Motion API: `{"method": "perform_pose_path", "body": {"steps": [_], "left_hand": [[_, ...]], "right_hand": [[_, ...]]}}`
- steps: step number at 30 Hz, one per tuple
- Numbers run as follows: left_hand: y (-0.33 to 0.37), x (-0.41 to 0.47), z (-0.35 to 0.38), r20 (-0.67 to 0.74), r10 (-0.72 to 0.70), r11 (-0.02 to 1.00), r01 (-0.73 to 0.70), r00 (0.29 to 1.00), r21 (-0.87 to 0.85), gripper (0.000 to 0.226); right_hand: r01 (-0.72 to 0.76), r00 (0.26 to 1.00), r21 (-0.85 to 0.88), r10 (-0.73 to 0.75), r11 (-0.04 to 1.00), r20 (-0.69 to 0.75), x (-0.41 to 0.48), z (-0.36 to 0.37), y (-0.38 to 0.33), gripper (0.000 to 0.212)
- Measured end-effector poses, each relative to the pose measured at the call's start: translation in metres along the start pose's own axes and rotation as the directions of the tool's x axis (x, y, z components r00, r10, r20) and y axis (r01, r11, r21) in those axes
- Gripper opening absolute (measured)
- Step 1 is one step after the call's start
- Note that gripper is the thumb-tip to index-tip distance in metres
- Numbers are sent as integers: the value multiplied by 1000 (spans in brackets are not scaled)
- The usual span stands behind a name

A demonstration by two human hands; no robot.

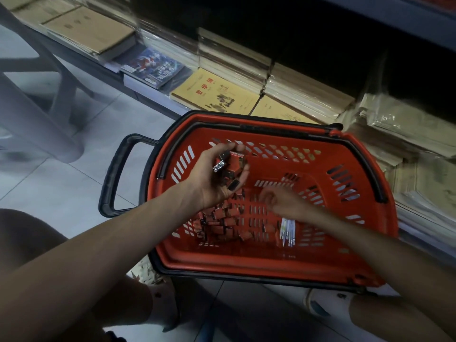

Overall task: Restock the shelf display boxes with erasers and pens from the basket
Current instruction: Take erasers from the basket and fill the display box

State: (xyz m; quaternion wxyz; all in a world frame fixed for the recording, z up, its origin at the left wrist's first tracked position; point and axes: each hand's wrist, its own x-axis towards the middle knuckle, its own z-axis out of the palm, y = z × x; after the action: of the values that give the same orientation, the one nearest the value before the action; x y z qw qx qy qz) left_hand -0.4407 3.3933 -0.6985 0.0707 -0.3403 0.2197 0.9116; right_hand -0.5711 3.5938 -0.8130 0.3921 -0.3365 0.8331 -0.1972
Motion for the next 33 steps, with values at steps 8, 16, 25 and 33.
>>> {"method": "perform_pose_path", "body": {"steps": [8, 16, 25, 33], "left_hand": [[-2, 17, -1, -13, -48, 990, 49, 999, 134, 21], [-6, 25, 34, -54, -29, 977, 40, 998, 210, 21], [3, 3, 90, -99, 228, 886, -164, 969, 434, 20], [-19, -32, 192, 132, 263, 856, -295, 956, 425, 12]], "right_hand": [[100, 961, -576, 72, 811, 267, 31, 65, 80, 52], [111, 985, -535, -20, 837, 173, 41, 56, 82, 36], [224, 859, 54, -171, 973, -482, -34, -85, -3, 27], [366, 709, 123, -190, 923, -679, -167, -171, -65, 25]]}}
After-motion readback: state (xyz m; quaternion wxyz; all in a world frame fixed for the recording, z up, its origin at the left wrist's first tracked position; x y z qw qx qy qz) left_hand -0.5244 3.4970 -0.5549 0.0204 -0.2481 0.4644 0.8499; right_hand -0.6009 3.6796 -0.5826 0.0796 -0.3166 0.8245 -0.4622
